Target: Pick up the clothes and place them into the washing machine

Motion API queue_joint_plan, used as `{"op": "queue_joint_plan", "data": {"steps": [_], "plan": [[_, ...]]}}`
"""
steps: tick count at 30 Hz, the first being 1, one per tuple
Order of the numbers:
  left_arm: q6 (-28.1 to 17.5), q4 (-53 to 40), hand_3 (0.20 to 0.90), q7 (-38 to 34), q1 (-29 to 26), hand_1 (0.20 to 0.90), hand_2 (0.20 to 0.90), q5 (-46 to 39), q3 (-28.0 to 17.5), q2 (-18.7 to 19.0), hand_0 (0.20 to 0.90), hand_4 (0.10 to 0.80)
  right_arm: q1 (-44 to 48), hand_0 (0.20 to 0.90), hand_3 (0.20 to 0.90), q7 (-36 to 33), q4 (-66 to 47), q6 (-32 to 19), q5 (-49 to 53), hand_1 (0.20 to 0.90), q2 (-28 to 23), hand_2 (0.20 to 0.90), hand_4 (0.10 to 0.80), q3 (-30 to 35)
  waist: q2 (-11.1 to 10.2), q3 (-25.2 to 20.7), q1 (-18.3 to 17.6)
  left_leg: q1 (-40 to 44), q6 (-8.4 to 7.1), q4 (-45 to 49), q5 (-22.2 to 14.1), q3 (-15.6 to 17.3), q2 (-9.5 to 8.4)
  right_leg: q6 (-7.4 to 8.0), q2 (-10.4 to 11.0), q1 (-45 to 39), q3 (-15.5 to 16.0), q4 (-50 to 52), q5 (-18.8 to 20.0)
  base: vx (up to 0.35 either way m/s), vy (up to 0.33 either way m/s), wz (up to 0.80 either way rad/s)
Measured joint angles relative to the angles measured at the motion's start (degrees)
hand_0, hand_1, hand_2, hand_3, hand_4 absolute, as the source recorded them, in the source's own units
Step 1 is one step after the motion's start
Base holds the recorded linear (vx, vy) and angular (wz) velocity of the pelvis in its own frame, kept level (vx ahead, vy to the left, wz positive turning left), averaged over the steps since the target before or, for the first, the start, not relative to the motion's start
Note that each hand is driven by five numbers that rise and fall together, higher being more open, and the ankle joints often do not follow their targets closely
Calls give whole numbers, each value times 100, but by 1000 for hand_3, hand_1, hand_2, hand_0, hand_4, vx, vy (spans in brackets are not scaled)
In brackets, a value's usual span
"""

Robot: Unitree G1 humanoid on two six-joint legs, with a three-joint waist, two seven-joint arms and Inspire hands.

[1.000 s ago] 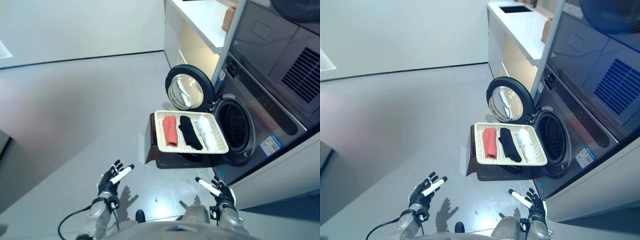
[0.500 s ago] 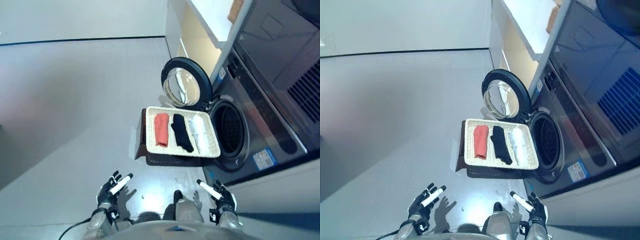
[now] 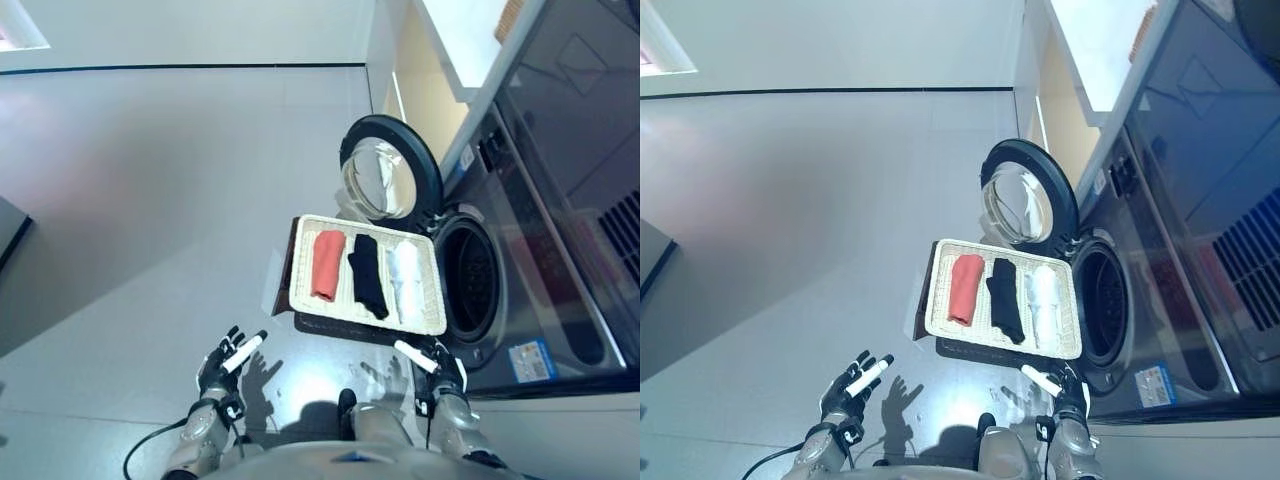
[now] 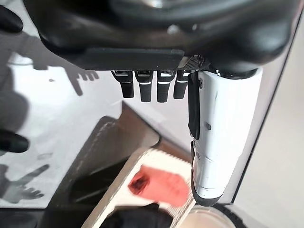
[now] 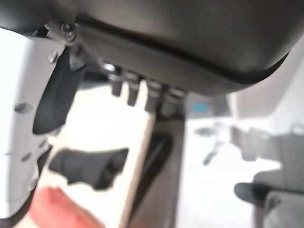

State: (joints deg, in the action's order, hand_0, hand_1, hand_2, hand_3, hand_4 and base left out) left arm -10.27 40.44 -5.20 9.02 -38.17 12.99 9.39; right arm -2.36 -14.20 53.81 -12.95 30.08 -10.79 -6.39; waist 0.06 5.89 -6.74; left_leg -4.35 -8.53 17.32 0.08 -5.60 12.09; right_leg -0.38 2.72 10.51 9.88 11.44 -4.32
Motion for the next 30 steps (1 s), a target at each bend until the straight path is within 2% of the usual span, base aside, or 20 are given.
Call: {"op": "queue_joint_plan", "data": {"steps": [2, 3, 4, 5, 6, 8, 10, 13, 15, 16, 17, 18, 19, 20, 21, 23, 27, 30], "plan": [[-9, -2, 900, 4, -137, 900, 900, 1, 127, 16, 900, 800, -54, 900, 900, -97, 32, -29, 20, 900, -15, 900, 800, 35, -54, 84, -26, -137, -24, 164, 244, 19, -27, -41, -24, -135, -57, -202, 47, 146, -39, 24], [-14, -27, 900, 6, -215, 900, 900, 2, 156, 1, 900, 800, -26, 900, 900, -120, 114, -34, 23, 900, -30, 900, 800, 49, -137, 135, 22, -293, -13, 425, 427, 38, -106, -125, -23, -135, -214, -253, 99, 170, -1, -1], [-14, -31, 900, 10, -289, 900, 900, 2, 183, -30, 900, 800, -1, 900, 900, -150, 160, -38, 31, 900, -44, 900, 800, 84, -261, 249, 95, -506, 1, 580, 361, 80, -202, -222, -11, -193, -545, -356, 208, 245, 8, -20], [-14, -32, 900, 10, -274, 900, 900, 2, 183, -60, 900, 800, -9, 900, 900, -179, 160, -51, 38, 900, -57, 900, 800, 89, -262, 256, 145, -504, 25, 384, 254, 103, -233, -231, -11, -212, -624, -407, 230, 284, 40, -21], [-10, -26, 900, 19, -273, 900, 900, 4, 185, -115, 900, 800, 21, 900, 900, -220, 158, -77, 77, 900, -78, 900, 800, 147, -266, 299, 157, -543, 9, -362, 177, 220, -341, -253, -17, -223, -799, -559, 341, 297, 61, -21], [-10, -35, 900, 14, -339, 900, 900, 5, 186, -170, 900, 800, 105, 900, 900, -234, 161, -84, 78, 900, -167, 900, 800, 203, -137, 484, 283, -588, 32, -999, 190, 288, -410, -250, -55, -356, -864, -687, 379, 338, 56, -25], [-10, -11, 900, 1, -330, 900, 900, 13, 185, -223, 900, 800, 157, 900, 900, -238, 175, -81, 77, 900, -262, 900, 800, 256, 40, 657, 497, -504, 29, -1813, 288, 275, -473, -222, -195, -615, -1174, -889, 433, 361, 64, -55], [-7, 11, 900, -23, -264, 900, 900, 27, 156, -212, 900, 800, 168, 900, 900, -220, 173, -94, 72, 900, -257, 900, 800, 239, 217, 684, 697, -514, 28, -2015, 380, 501, -544, -186, -257, -879, -1398, -1092, 415, 337, 117, -78], [0, 8, 900, -32, -242, 900, 900, 33, 165, -242, 900, 800, 167, 900, 900, -220, 147, -93, 73, 900, -258, 900, 800, 226, 374, 630, 750, -465, 63, -1905, 330, 559, -592, -21, -239, -998, -1528, -1213, 318, 303, 184, -86], [-20, -18, 900, -29, -215, 900, 900, 37, 157, -267, 900, 800, 155, 900, 900, -211, 141, -96, 67, 900, -270, 900, 800, 190, 498, 566, 770, -402, 399, -1936, 362, 572, -609, 106, -243, -1036, -1647, -1245, 281, 278, 209, -83], [-18, -21, 900, -42, -207, 900, 900, 39, 136, -280, 900, 800, 166, 900, 900, -207, 146, -90, 70, 900, -231, 900, 800, 143, 492, 563, 782, -408, 640, -1871, 520, 725, -641, 246, -213, -1061, -1693, -1150, 179, 286, 214, -65], [-17, -20, 900, -58, -282, 900, 900, 42, 119, -210, 900, 800, 161, 900, 900, -197, 171, -79, 70, 900, -125, 900, 800, 119, 440, 558, 753, -389, 827, -1813, 585, 874, -719, 394, -118, -1014, -1686, -523, -117, 268, 192, -30], [-25, -58, 900, -72, -311, 900, 900, 47, 121, -141, 900, 800, 80, 900, 900, -195, 201, -72, 69, 900, -27, 900, 800, 119, 323, 501, 728, -319, 996, -1833, 674, 994, -839, 478, 35, -1046, -1668, -146, -364, 240, 162, -16], [-30, -83, 900, -94, -411, 900, 900, 43, 118, -46, 900, 800, 86, 900, 900, -201, 287, -61, 75, 900, 91, 900, 800, 123, 142, 470, 759, -278, 1079, -1803, 621, 1106, -1032, 563, 302, -1149, -1690, -111, -557, 176, 125, -17], [-30, -90, 900, -117, -489, 900, 900, 37, 82, 62, 900, 800, 136, 900, 900, -197, 329, -48, 74, 900, 185, 900, 800, 115, 36, 472, 757, -274, 1137, -1738, 539, 1179, -1171, 654, 491, -1236, -1711, -285, -573, 166, 141, -33], [-71, -116, 900, -145, -588, 900, 900, 27, -7, 124, 900, 800, 323, 900, 900, -164, 336, 50, 26, 900, 216, 900, 800, -140, -6, 476, 808, -245, 1210, -1750, 486, 1391, -1243, 925, 644, -1323, -1706, -630, -392, 139, 132, -51], [-140, -147, 900, -186, -705, 900, 900, 33, -56, 101, 900, 800, 612, 900, 900, -93, 321, 48, -46, 900, 217, 900, 800, -204, -61, 403, 831, -206, 1239, -1734, 323, 1454, -1362, 974, 749, -1404, -1645, -771, -354, 142, 139, -15], [-135, -142, 900, -186, -624, 900, 900, 26, -51, 90, 900, 800, 655, 900, 900, -98, 317, 46, -45, 900, 213, 900, 800, -198, -233, 234, 865, -184, 1275, -1760, 241, 1454, -1395, 981, 785, -1297, -1396, -514, -348, 121, 151, 0]]}}
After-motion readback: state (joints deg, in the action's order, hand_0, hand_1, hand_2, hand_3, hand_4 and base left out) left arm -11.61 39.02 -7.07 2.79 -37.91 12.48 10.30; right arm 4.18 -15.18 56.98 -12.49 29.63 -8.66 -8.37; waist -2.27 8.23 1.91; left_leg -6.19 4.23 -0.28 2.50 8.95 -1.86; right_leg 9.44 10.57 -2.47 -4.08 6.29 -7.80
